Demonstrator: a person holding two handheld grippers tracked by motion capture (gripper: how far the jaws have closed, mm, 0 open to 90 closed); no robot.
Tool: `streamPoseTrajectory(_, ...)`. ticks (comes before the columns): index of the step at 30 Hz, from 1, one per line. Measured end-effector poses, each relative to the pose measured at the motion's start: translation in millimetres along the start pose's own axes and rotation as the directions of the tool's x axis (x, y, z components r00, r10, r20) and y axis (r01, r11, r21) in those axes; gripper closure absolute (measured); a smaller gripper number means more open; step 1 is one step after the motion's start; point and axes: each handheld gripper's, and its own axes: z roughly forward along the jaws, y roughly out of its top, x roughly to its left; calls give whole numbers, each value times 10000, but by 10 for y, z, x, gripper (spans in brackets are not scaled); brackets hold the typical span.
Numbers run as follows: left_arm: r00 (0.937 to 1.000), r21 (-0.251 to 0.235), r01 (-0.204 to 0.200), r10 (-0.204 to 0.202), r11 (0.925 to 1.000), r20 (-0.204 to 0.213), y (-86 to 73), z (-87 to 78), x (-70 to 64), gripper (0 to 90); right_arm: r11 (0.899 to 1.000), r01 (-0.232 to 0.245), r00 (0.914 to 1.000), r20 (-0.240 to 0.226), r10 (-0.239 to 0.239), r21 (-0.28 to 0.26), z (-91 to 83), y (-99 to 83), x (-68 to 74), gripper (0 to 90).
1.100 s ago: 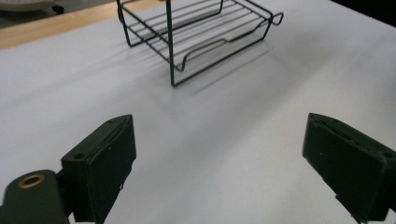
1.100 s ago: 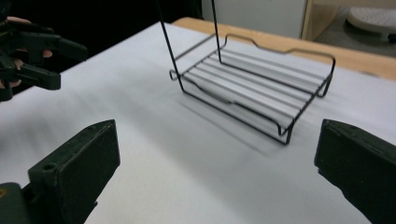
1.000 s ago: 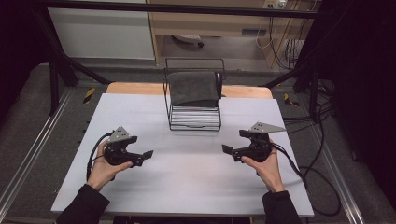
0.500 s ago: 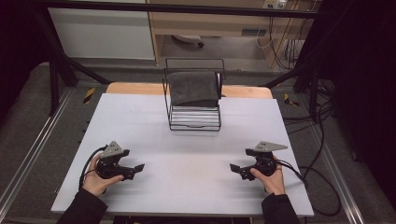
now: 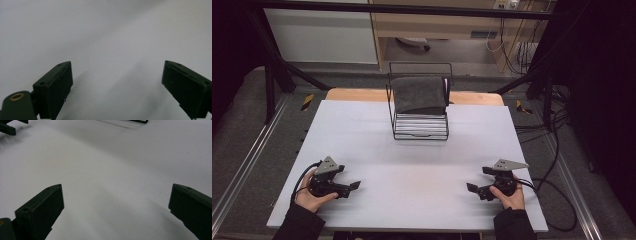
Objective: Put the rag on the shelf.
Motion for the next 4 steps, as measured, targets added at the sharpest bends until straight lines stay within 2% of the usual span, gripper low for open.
streamPoseTrajectory(4,10000,32,26,-26,10000,-5,-13,-2,3,99,10000,-11,10000,68,11,6,-2,-7,-5,8)
